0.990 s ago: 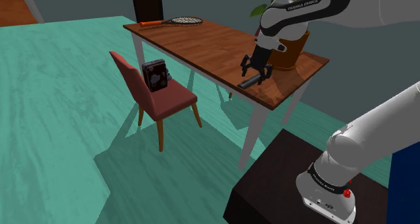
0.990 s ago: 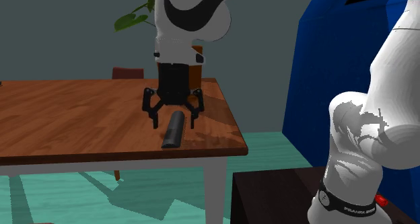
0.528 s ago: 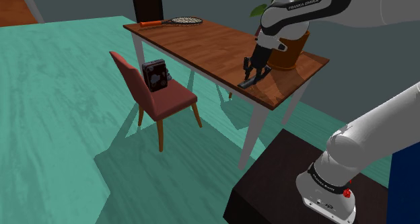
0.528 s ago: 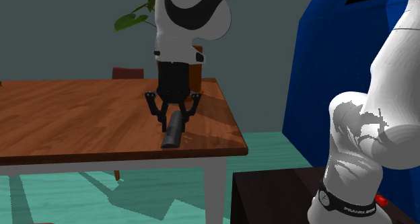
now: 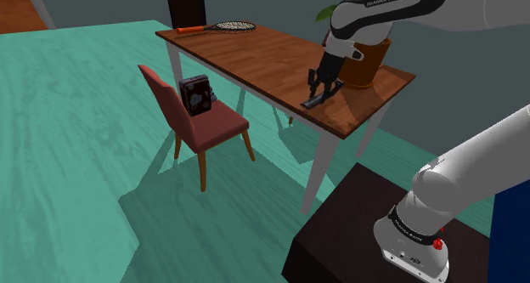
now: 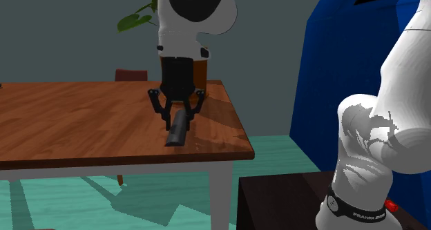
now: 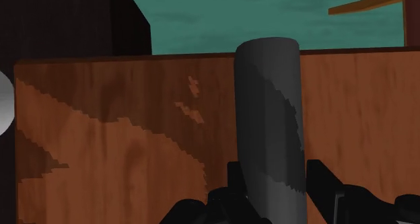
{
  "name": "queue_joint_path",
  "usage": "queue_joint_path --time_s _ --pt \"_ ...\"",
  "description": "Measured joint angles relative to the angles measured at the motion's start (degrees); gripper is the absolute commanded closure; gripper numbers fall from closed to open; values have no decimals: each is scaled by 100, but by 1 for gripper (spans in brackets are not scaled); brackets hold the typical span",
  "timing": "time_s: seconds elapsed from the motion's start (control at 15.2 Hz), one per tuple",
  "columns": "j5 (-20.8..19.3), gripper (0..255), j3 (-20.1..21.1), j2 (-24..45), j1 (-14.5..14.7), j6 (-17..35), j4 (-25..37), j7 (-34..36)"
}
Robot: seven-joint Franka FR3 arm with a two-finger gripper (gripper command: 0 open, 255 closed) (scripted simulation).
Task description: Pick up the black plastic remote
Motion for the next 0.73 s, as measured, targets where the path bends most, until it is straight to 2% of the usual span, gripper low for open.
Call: queue_joint_path --time_s 0.73 --pt "-69 255 -20 -147 -13 -825 694 184"
